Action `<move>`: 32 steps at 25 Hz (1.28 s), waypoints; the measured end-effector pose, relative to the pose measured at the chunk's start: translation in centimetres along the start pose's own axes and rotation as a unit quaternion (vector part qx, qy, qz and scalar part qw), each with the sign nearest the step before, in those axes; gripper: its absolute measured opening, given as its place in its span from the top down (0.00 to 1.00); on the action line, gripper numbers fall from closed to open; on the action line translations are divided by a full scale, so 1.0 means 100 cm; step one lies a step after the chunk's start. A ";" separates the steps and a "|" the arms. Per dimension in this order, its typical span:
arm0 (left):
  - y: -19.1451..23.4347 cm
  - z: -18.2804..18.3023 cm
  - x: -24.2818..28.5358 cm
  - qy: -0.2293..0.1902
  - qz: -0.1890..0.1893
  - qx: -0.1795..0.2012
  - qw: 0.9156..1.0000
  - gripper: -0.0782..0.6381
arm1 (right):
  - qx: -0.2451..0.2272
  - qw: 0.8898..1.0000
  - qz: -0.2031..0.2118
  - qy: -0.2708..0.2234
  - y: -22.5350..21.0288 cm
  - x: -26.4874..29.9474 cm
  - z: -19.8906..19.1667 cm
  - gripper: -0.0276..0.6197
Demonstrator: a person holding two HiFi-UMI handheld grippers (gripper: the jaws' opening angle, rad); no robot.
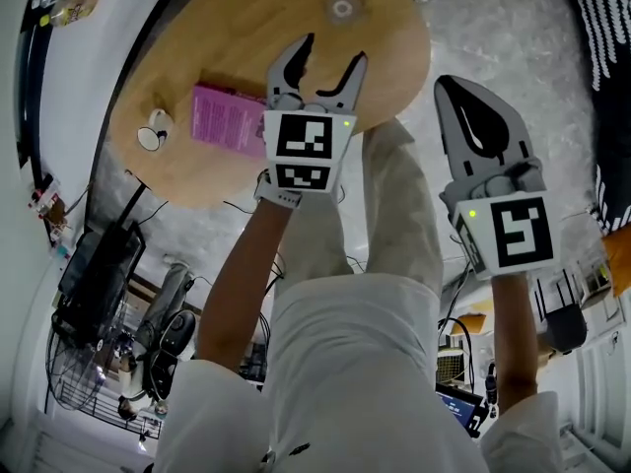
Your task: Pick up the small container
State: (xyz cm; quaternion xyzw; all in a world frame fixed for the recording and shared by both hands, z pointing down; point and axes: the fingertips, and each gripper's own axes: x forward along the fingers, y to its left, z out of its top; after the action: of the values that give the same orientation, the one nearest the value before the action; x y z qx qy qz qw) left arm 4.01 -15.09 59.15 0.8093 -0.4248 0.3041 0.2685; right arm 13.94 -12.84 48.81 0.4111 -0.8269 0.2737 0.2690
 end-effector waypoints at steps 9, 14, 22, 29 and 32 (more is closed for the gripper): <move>0.016 -0.016 0.040 0.011 0.020 0.022 0.999 0.42 | 0.013 1.000 0.005 0.007 -0.011 0.016 -0.010 0.95; 0.020 -0.022 0.063 0.018 0.021 0.036 0.999 0.42 | 0.024 1.000 0.004 0.009 -0.021 0.022 -0.017 0.95; 0.024 -0.041 0.102 0.047 0.025 0.056 0.997 0.40 | 0.037 0.999 0.003 0.010 -0.037 0.023 -0.026 0.95; 0.034 -0.046 0.124 0.056 0.032 0.072 0.995 0.40 | 0.049 0.999 -0.002 0.013 -0.045 0.029 -0.031 0.95; 0.040 -0.046 0.128 0.059 0.033 0.072 0.995 0.40 | 0.040 0.999 -0.001 0.012 -0.044 0.032 -0.034 0.95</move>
State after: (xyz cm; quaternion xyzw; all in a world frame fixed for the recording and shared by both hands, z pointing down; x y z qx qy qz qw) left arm 5.26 -20.60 72.13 0.7926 -0.4116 0.3900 0.2241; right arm 16.64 -14.49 54.36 0.4187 -0.8119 0.3111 0.2622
